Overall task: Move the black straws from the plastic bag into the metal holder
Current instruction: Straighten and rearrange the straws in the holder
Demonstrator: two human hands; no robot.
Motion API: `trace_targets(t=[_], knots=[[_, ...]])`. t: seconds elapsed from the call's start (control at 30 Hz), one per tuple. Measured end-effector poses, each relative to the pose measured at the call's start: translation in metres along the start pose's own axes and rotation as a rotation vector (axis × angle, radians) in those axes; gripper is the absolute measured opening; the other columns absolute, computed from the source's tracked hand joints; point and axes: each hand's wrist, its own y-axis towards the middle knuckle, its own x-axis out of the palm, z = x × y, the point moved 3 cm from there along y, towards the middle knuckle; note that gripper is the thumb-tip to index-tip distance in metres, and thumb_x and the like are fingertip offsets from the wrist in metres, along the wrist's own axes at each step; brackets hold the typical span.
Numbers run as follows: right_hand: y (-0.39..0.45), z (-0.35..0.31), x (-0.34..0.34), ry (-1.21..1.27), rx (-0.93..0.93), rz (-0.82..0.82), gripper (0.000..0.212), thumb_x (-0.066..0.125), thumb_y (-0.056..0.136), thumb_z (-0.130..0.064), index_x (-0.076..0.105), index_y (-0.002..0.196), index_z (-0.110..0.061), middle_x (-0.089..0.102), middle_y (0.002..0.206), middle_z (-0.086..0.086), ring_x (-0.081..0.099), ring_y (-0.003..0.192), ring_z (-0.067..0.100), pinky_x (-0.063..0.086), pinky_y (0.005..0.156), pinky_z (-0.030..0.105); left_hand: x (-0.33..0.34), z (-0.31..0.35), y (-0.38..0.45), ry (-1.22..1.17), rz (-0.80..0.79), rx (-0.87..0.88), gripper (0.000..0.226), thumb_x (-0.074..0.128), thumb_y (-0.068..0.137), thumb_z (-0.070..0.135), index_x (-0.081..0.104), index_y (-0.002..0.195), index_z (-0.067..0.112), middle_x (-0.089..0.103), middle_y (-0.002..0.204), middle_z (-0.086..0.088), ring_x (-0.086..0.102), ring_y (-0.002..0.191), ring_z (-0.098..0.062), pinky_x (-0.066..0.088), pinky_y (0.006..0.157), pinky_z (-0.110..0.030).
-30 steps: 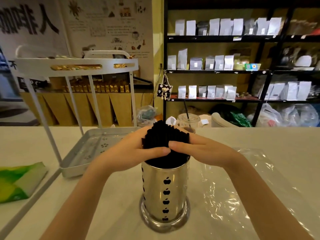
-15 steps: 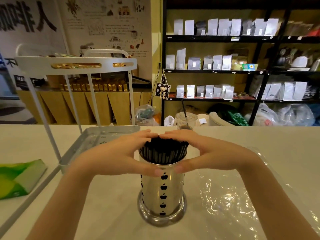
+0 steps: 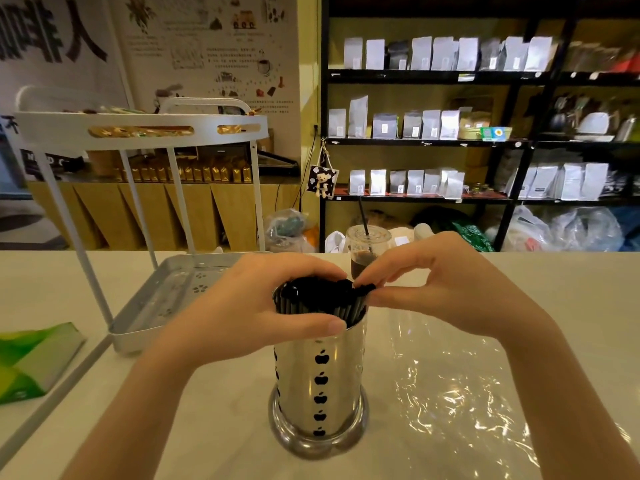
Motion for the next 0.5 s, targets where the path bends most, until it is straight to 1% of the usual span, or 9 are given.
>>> trace_targets(t=[0.07,0.13,0.2,0.27,0.33,0.4,0.43,0.5], knots=[[0.000,-0.001,-0.001,0.010,0.000,0.011,0.022,0.073,0.073,-0.012,0.072,0.086,-0.030,0.071,0.076,-0.016,0.065,0.076,0.001,0.048,0.069,0.006,0.002,0.001,0.001,-0.006,0.021,0.014,0.040,0.058,0.066,0.055,0.058,0.104,0.042,0.061,0.104,0.024,0.057,0.098,0.001,0.047,0.082,-0.014],[0.000,-0.001,-0.003,0.018,-0.010,0.028,0.022,0.072,0.074,-0.013,0.071,0.087,-0.030,0.072,0.077,-0.013,0.065,0.077,0.003,0.049,0.069,0.008,0.005,0.002,0.002,-0.015,0.017,0.016,0.038,0.054,0.068,0.056,0.058,0.104,0.044,0.061,0.104,0.023,0.058,0.098,0.000,0.048,0.081,-0.018],[-0.001,-0.001,-0.005,0.027,-0.021,0.056,0.022,0.072,0.074,-0.014,0.070,0.087,-0.032,0.071,0.077,-0.016,0.065,0.078,0.002,0.049,0.069,0.008,0.008,0.002,0.003,-0.058,0.015,0.007,0.035,0.048,0.071,0.058,0.057,0.103,0.047,0.061,0.105,0.024,0.057,0.099,0.001,0.048,0.079,-0.018],[-0.002,-0.001,-0.007,0.049,-0.037,0.103,0.019,0.070,0.073,-0.022,0.071,0.088,-0.033,0.070,0.078,-0.018,0.065,0.079,0.002,0.051,0.071,0.011,0.009,0.001,0.004,-0.130,0.037,-0.017,0.036,0.041,0.073,0.059,0.057,0.103,0.048,0.062,0.106,0.024,0.057,0.100,0.002,0.048,0.079,-0.017],[-0.004,-0.002,-0.011,0.065,-0.065,0.184,0.018,0.067,0.072,-0.028,0.072,0.089,-0.030,0.072,0.080,-0.018,0.067,0.080,0.005,0.052,0.072,0.015,0.011,-0.001,0.004,-0.201,0.061,-0.039,0.037,0.035,0.075,0.059,0.057,0.102,0.048,0.063,0.106,0.021,0.057,0.100,0.002,0.048,0.080,-0.017],[-0.006,-0.003,-0.017,0.117,-0.111,0.288,0.015,0.071,0.074,-0.024,0.073,0.088,-0.027,0.074,0.082,-0.011,0.068,0.079,0.009,0.054,0.073,0.017,0.011,-0.003,0.005,-0.271,0.083,-0.063,0.035,0.032,0.077,0.058,0.058,0.100,0.050,0.063,0.106,0.022,0.056,0.100,0.004,0.047,0.081,-0.011],[-0.007,-0.004,-0.021,0.148,-0.145,0.351,0.015,0.073,0.075,-0.020,0.073,0.088,-0.027,0.074,0.085,-0.012,0.069,0.079,0.009,0.054,0.074,0.018,0.011,-0.005,0.005,-0.306,0.095,-0.086,0.033,0.033,0.079,0.056,0.059,0.098,0.052,0.063,0.105,0.024,0.056,0.100,0.007,0.045,0.080,-0.006],[-0.012,-0.007,-0.030,0.221,-0.203,0.493,0.018,0.068,0.076,-0.016,0.072,0.089,-0.029,0.074,0.085,-0.017,0.070,0.078,0.009,0.054,0.073,0.019,0.011,-0.008,0.007,-0.365,0.120,-0.128,0.032,0.032,0.082,0.050,0.061,0.095,0.049,0.063,0.102,0.028,0.056,0.097,0.013,0.041,0.076,0.000]])
